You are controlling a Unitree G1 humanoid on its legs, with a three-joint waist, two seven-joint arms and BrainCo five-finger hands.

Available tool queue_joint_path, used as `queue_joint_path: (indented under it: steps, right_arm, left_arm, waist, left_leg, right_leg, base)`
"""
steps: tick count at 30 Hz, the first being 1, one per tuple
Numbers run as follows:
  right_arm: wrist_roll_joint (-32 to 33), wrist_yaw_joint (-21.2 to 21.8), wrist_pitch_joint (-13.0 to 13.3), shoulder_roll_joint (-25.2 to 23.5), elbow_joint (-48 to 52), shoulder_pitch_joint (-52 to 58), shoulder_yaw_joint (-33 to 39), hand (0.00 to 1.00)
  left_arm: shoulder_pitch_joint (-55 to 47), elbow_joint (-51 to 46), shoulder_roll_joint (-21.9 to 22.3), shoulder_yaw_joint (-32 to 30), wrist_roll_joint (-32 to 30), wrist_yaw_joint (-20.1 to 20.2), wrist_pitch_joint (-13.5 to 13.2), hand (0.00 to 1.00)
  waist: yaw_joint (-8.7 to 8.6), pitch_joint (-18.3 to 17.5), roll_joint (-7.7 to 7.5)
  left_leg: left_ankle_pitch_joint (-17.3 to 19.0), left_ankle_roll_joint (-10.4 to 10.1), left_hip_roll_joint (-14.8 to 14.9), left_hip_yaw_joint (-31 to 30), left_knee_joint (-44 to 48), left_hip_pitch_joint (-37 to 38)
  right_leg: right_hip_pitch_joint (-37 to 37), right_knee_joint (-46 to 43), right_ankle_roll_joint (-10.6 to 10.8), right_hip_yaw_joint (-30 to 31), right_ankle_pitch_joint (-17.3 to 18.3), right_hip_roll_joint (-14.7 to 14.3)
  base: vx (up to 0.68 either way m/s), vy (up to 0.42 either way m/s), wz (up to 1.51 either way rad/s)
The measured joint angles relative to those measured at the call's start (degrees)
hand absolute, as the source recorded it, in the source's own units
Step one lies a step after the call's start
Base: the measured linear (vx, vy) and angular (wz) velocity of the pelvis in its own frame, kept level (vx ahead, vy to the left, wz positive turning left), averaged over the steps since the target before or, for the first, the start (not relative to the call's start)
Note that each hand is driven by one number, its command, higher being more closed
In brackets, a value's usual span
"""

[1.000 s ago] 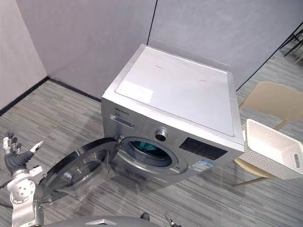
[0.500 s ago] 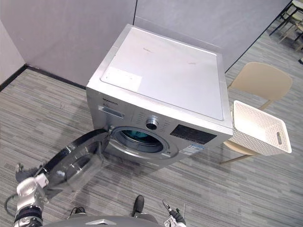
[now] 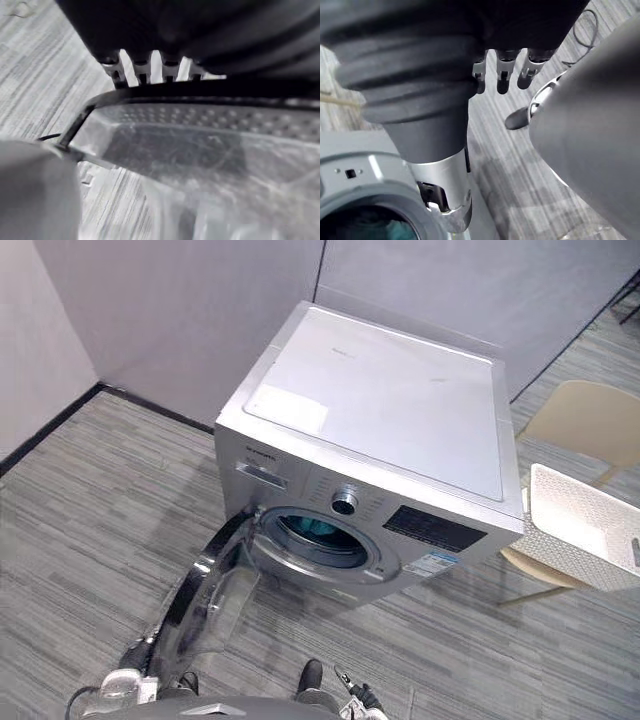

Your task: Pick up the laundry basket with both hands and put the clothes into the washing machine.

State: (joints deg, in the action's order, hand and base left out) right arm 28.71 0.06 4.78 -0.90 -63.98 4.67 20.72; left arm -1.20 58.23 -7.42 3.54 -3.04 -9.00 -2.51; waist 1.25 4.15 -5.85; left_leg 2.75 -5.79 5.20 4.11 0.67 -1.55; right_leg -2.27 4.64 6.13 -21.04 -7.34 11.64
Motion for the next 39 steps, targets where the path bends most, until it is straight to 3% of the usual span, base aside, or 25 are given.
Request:
queue_joint_path:
  steps: [3, 12, 15, 17, 18, 21, 25, 27, 33, 39]
  right_arm:
    - [0.0, -0.2, 0.0, 0.3, 0.0, -0.5, -0.3, 0.0]
    - [-4.1, -1.4, -0.7, 1.9, 0.0, -3.5, -3.1, 0.0]
    - [-4.4, -1.9, -1.4, 3.6, -2.9, -9.2, -4.7, 0.0]
    - [-4.4, -2.0, -1.4, 3.5, -3.5, -12.1, -4.4, 0.0]
    - [-4.3, -2.0, -1.4, 2.9, -3.5, -12.7, -3.7, 0.0]
    - [-4.3, -2.0, -1.5, 2.1, -3.5, -13.8, -3.9, 0.0]
    - [-4.3, -2.0, -2.1, 1.9, -3.9, -10.9, -3.5, 0.0]
    - [-3.0, -2.0, -2.3, 2.7, -4.3, -9.3, -1.6, 0.0]
    - [-0.9, -2.1, -2.5, 3.4, -4.5, -5.0, 1.2, 0.0]
    - [0.5, -2.0, -2.8, 3.5, -4.7, -1.3, 4.6, 0.0]
  left_arm:
    - [-0.1, -3.8, -2.6, 7.4, -0.5, 2.1, 0.1, 0.0]
    - [0.9, -6.3, -2.6, 12.4, -0.5, 5.2, 0.1, 0.0]
    - [2.6, -9.5, -2.2, 13.3, 0.5, 6.1, 0.1, 0.0]
    - [2.8, -10.6, -1.4, 15.1, 0.6, 6.3, 0.1, 0.0]
    - [2.8, -10.6, -1.2, 15.1, 0.7, 6.4, 0.1, 0.0]
    - [2.8, -10.6, -1.2, 15.9, 0.7, 6.6, 0.2, 0.0]
    - [3.6, -9.2, -0.8, 21.6, 0.6, 6.7, 0.3, 0.0]
    - [5.0, -9.0, -0.7, 26.4, 0.5, 7.4, 0.7, 0.0]
    - [7.9, -9.0, 0.8, 31.8, 2.7, 10.3, 0.5, 0.0]
    - [11.0, -7.1, 1.0, 33.0, 5.3, 10.9, 0.2, 0.0]
  waist:
    - [0.16, 0.3, 0.45]
    - [0.1, 1.4, 2.65]
    - [-0.33, 3.1, 4.37]
    - [-0.53, 3.3, 5.48]
    - [-0.24, 3.2, 5.74]
    - [0.15, 2.9, 5.65]
    - [-2.04, 0.4, 5.88]
    - [-2.64, -0.2, 6.03]
    - [-4.13, -1.4, 4.54]
    - [-5.98, -1.5, 4.44]
  left_leg:
    - [-0.9, 0.0, -0.2, -1.8, -0.3, -0.3]
    - [-2.4, 0.1, -0.2, -3.3, -0.9, 2.5]
    - [1.7, 1.5, -0.1, -3.3, 11.3, -2.1]
    - [3.0, 3.2, 0.4, -1.5, 12.6, -2.3]
    - [3.3, 2.9, 0.5, -0.9, 12.3, -2.0]
    - [2.8, 1.8, 0.4, 1.2, 8.7, 0.9]
    - [-3.3, 0.6, -1.0, 3.2, -5.4, 6.0]
    - [-4.8, 0.5, -0.8, 3.0, -5.6, 5.8]
    - [-4.3, 0.5, -1.0, 5.4, -5.2, 6.8]
    - [-3.0, 0.4, -0.7, 8.3, -5.2, 7.5]
  right_leg:
    - [0.9, 0.0, 0.1, -1.8, 0.1, 0.2]
    - [4.8, 0.0, 0.4, -3.3, 0.9, 0.2]
    - [6.2, -1.3, 1.2, -2.9, 2.2, 0.0]
    - [6.2, -2.4, 1.5, -1.6, 2.5, 0.0]
    - [6.3, -2.4, 1.6, -0.8, 2.6, -0.1]
    - [6.5, -1.3, 1.6, 2.6, 2.6, -0.1]
    - [5.2, 0.3, 1.6, 4.3, 2.7, -0.1]
    - [5.1, 0.3, 1.9, 3.9, 2.4, -0.1]
    - [4.5, 0.0, 2.0, 5.8, 0.8, -0.1]
    - [2.9, 0.1, 1.6, 8.5, 0.5, -0.5]
  base:
    - [-0.05, -0.009, 0.38]
    - [-0.05, -0.012, 0.14]
    - [-0.14, 0.029, 0.32]
    - [-0.13, 0.058, 0.12]
    - [-0.12, 0.037, -0.13]
    - [-0.08, 0.011, -0.35]
    - [0.02, -0.017, -0.05]
    - [0.08, -0.012, 0.17]
    - [0.1, 0.006, -0.16]
    - [0.0, -0.005, -0.28]
